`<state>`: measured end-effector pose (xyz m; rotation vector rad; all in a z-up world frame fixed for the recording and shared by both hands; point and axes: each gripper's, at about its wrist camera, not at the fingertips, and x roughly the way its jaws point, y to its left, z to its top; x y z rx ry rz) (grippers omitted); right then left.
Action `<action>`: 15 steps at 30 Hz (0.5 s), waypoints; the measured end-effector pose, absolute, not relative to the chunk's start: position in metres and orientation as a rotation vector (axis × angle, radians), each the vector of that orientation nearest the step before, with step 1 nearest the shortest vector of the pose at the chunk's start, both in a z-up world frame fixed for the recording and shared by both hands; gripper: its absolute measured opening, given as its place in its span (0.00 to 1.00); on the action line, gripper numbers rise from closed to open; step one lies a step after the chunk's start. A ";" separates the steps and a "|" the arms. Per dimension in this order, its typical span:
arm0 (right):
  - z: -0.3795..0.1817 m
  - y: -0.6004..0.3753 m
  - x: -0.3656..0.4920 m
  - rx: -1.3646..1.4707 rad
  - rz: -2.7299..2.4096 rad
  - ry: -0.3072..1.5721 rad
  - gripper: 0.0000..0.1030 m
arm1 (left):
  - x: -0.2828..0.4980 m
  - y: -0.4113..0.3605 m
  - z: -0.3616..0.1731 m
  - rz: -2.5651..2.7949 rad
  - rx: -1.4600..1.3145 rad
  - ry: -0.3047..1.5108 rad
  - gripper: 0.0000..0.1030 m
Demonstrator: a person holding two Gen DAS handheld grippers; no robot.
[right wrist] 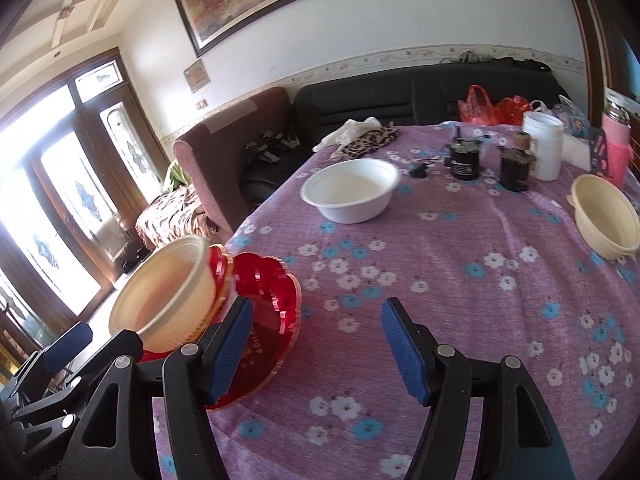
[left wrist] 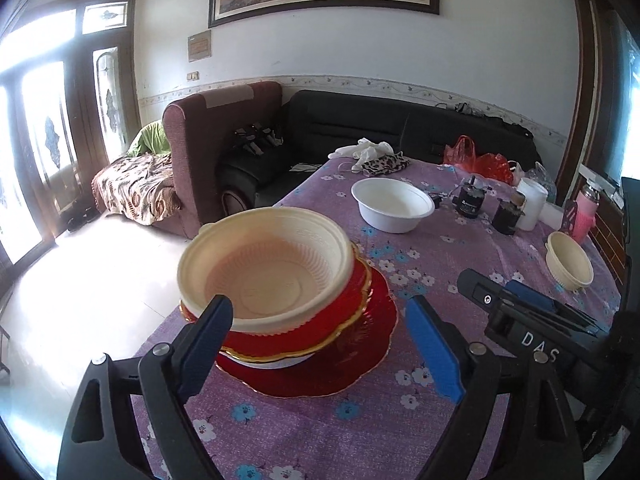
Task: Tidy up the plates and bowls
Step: 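Open both grippers and withdraw from the beige bowl, then move both grippers toward the large white plastic basin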
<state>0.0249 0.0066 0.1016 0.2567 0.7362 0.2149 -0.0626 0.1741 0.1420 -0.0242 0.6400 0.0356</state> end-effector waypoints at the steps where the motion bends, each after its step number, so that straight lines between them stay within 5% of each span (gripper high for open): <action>1: 0.100 -0.003 0.024 0.268 0.204 0.736 0.70 | -0.063 0.168 0.141 0.030 -0.010 0.642 0.85; 15: 0.076 -0.156 0.010 0.405 -0.019 0.745 0.69 | -0.032 0.068 0.114 -0.201 0.044 0.806 0.85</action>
